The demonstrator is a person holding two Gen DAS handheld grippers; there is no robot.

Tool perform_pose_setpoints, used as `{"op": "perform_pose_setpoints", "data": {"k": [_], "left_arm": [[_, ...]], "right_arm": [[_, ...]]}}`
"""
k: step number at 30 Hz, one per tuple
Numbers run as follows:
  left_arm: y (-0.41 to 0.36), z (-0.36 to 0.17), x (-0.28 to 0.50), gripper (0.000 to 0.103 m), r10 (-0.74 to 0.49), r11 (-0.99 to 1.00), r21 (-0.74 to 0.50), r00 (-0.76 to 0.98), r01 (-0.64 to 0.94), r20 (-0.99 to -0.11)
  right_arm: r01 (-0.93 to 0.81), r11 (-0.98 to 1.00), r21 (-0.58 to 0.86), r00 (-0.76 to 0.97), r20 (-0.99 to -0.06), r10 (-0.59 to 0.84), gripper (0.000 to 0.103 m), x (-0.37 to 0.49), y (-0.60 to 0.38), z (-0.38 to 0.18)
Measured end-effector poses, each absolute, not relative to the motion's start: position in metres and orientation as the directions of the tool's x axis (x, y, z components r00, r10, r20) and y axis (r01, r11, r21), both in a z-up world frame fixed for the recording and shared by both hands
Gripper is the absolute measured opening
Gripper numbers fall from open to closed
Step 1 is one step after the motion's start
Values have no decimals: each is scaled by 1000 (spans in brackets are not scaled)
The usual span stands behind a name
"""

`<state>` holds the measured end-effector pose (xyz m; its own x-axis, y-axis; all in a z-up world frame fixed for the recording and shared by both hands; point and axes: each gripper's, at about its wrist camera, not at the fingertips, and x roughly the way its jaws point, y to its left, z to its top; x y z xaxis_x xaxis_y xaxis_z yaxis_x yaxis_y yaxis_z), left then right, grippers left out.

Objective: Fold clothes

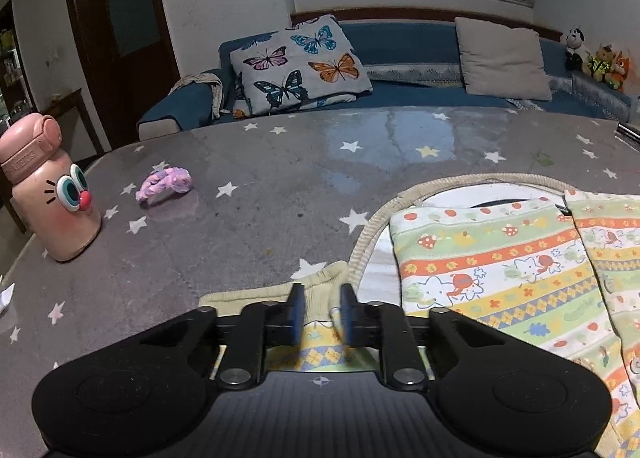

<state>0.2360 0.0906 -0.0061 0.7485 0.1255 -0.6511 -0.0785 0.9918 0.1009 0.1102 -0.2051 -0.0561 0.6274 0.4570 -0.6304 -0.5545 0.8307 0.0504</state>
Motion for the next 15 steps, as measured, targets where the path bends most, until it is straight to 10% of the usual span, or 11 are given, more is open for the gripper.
{"op": "perform_pose_setpoints", "data": {"k": [15], "left_arm": [[159, 51, 128, 4, 113, 971, -131, 862, -202, -494]], "right_arm": [[-551, 834, 27, 633, -637, 439, 103, 110, -202, -57]]}}
